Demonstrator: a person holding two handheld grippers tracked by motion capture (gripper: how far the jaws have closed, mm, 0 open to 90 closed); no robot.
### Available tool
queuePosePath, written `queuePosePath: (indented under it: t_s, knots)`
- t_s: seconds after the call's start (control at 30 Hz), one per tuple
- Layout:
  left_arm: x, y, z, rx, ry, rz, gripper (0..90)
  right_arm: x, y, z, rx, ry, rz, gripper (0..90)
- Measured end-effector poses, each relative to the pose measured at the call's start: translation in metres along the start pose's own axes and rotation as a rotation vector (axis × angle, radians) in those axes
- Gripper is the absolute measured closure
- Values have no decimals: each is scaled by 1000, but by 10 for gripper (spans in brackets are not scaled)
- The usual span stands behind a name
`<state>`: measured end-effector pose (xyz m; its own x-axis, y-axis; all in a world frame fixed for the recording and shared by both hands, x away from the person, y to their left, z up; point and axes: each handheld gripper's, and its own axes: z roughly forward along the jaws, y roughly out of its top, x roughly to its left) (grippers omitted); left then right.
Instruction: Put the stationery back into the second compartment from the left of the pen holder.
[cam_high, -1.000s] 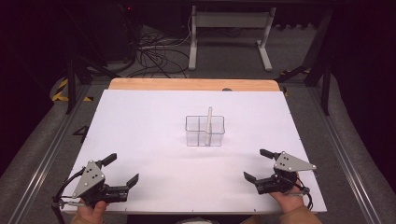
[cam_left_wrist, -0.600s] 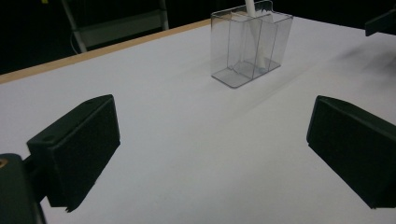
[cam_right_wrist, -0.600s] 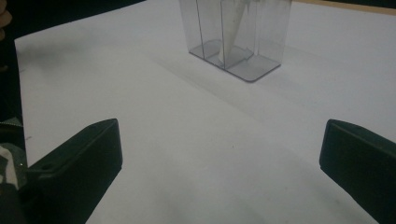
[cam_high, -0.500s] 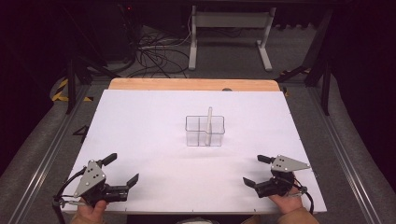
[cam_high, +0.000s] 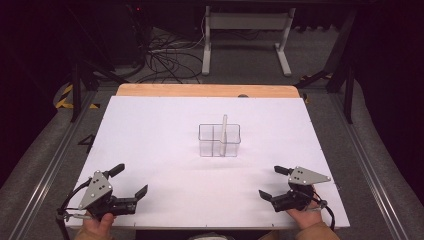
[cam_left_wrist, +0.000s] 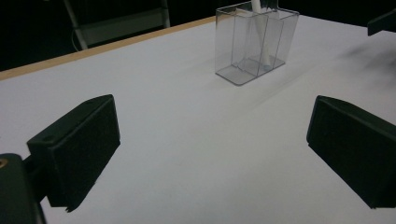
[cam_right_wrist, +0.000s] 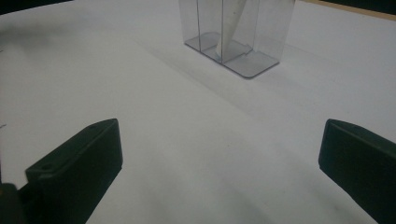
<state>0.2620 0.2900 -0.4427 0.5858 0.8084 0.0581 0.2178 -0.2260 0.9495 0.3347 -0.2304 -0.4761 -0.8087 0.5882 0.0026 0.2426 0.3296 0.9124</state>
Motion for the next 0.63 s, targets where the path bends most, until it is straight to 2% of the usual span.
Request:
queuePosePath:
  t_s: [0.13,0.3,0.63]
  knots:
    - [0,0,0,1,1,10,35,1,1,-2,-13,-2,-5,0]
    - [-1,0,0,1,-1,-3,35,1,1,-2,-17,-4,-11,0]
    - [0,0,0,2,5,0,35,1,2,-3,-21,-9,-11,1]
